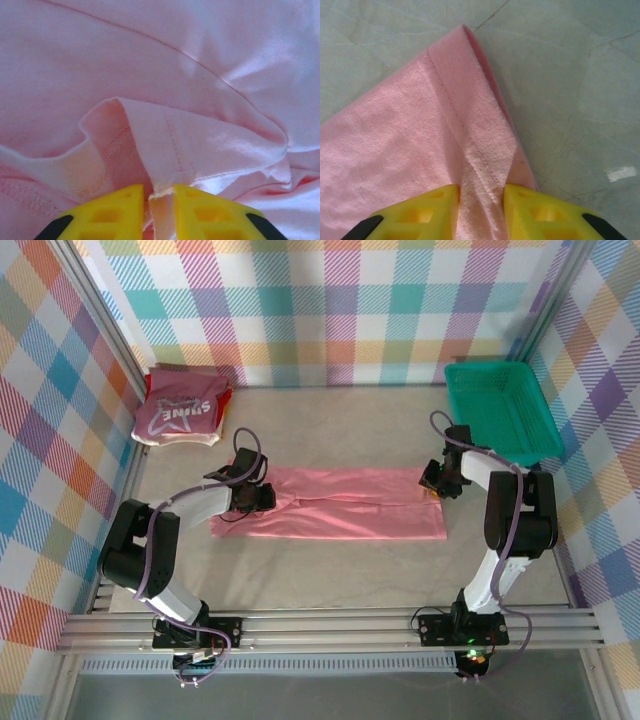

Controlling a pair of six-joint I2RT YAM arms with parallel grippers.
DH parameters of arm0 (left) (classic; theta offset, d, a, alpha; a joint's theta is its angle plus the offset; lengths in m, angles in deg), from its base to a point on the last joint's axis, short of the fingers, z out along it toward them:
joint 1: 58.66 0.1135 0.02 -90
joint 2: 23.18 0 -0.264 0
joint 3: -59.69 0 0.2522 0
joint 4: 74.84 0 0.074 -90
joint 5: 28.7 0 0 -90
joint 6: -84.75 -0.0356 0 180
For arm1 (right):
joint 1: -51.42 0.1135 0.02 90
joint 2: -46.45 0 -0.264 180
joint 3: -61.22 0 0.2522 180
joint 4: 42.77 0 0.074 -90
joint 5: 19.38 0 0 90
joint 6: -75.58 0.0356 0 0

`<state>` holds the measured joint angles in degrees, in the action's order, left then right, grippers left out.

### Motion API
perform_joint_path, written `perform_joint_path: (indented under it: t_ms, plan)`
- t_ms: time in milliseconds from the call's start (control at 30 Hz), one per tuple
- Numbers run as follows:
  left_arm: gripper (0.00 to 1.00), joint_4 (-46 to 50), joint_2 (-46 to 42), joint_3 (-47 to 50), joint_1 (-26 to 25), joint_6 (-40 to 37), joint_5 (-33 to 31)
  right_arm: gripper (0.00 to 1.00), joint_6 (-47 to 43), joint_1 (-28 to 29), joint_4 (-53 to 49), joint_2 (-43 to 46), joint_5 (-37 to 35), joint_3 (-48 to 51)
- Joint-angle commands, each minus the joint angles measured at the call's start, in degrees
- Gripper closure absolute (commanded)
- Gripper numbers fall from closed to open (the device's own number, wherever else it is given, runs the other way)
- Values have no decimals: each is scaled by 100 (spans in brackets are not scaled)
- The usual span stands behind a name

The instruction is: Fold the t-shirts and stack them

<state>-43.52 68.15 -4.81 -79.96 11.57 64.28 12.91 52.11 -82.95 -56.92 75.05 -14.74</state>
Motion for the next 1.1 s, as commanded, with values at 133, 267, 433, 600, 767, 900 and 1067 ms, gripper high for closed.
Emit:
perform_joint_path:
  t_ms: [133,267,433,600,767,900,1067]
  plan:
    - [95,-10,-143,93,-67,45,-116,82,-81,-35,-38,-23,84,-54]
    - [100,98,-229,72,-67,58,-288,84,-96,-39,-224,201,-121,-98]
    - [100,94,-213,68,-67,74,-329,90,-106,-40,-400,373,-238,-174]
    - [100,73,-194,74,-67,83,-334,100,-114,-36,-454,431,-267,-210]
    - [100,115,-186,20,-67,76,-382,100,-93,-42,-481,387,-258,-239]
    - [100,133,-194,34,-67,75,-420,75,-61,-30,-645,365,-298,-197]
    - [100,164,-365,44,-67,199,-306,78,-127,-34,-702,281,-207,-65]
